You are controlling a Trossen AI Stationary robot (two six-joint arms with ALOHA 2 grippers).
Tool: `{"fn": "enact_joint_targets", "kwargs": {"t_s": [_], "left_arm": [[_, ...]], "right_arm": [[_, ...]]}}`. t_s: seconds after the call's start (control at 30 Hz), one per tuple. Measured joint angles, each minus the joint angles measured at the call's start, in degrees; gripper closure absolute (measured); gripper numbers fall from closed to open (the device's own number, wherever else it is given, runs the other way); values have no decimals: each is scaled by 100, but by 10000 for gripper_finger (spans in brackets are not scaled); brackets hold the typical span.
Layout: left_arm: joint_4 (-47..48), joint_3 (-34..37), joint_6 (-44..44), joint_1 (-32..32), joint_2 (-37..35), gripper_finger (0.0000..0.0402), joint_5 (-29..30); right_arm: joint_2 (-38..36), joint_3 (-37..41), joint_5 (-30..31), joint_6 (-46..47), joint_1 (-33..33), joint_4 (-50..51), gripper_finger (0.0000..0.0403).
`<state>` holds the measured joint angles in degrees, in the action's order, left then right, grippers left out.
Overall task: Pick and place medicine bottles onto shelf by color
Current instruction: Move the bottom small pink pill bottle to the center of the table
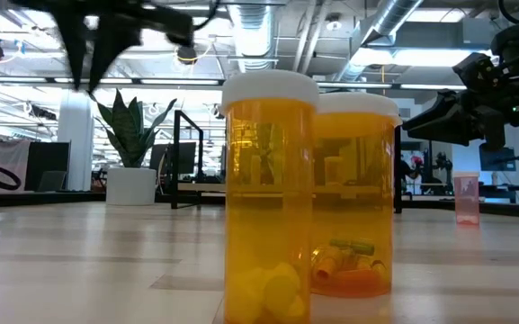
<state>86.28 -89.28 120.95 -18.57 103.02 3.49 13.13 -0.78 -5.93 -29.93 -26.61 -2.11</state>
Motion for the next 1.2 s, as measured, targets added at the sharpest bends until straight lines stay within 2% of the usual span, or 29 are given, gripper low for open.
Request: {"fn": "enact_joint_targets", "kwargs": {"t_s": [0.17, 0.3, 0.57, 0.73, 0.9, 1.2], "left_arm": [[-625, 627, 1366, -633, -298, 363, -408], [-772, 706, 2069, -1012, -284, 326, -482], [-993, 706, 2428, -1485, -266, 207, -470], [-1193, 706, 2436, -1739, -266, 154, -263], [-1220, 708, 2685, -1978, -160, 132, -154], [-1238, 711, 2889, -2191, 569, 129, -176]], "right_arm": [[0, 0, 0, 0, 1, 0, 196], [0, 0, 0, 0, 0, 0, 196], [0, 0, 0, 0, 2, 0, 196], [-1, 0, 0, 0, 0, 0, 196], [0, 0, 0, 0, 1, 0, 196], [-2, 0, 0, 0, 2, 12, 196]]}}
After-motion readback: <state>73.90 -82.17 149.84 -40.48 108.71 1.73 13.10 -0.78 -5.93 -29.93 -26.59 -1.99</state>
